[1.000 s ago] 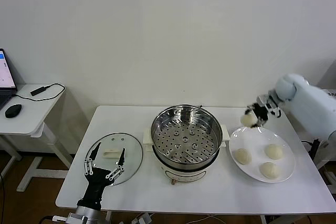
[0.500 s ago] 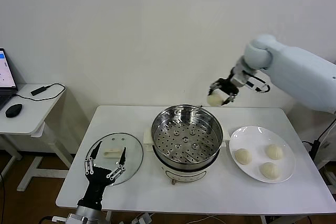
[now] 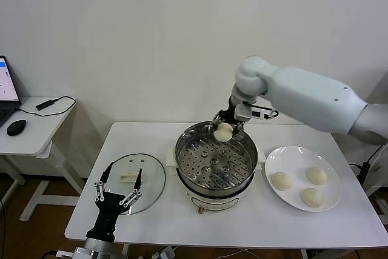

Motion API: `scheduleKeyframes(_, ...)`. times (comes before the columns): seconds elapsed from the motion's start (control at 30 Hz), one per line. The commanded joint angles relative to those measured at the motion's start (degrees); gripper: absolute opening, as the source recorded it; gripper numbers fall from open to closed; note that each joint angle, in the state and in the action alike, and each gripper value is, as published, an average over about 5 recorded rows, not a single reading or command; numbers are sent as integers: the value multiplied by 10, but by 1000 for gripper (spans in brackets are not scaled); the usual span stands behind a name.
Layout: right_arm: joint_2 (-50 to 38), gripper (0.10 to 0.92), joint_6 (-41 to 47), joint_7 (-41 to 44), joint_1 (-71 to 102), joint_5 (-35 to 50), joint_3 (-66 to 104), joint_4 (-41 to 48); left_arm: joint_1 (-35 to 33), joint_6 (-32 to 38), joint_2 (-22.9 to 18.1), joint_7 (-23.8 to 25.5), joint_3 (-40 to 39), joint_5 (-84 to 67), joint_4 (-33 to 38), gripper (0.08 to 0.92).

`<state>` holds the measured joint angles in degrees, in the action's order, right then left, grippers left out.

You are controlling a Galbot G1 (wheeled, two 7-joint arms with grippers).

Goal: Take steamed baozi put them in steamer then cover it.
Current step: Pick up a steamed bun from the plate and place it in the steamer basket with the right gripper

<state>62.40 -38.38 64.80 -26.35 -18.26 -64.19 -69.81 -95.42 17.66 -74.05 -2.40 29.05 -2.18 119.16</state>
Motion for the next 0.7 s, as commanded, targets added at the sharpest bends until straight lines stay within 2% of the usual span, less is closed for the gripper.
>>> scheduleKeyframes(0.03, 48, 696, -13, -1, 37, -45, 2, 35, 0, 2, 1, -1, 3, -2, -3, 823)
scheduleKeyframes(0.43, 77, 713, -24, -13, 59, -79, 21, 76, 2, 7, 2, -3, 7, -3, -8, 823)
scheduleKeyframes(0.57, 76, 744, -22, -16, 59, -77, 21, 74, 2, 8, 2, -3, 8, -3, -8, 823)
scheduleKeyframes(0.7, 54, 802, -4, -3, 48, -33, 28, 54, 1, 9, 1, -4, 9, -3, -8, 823)
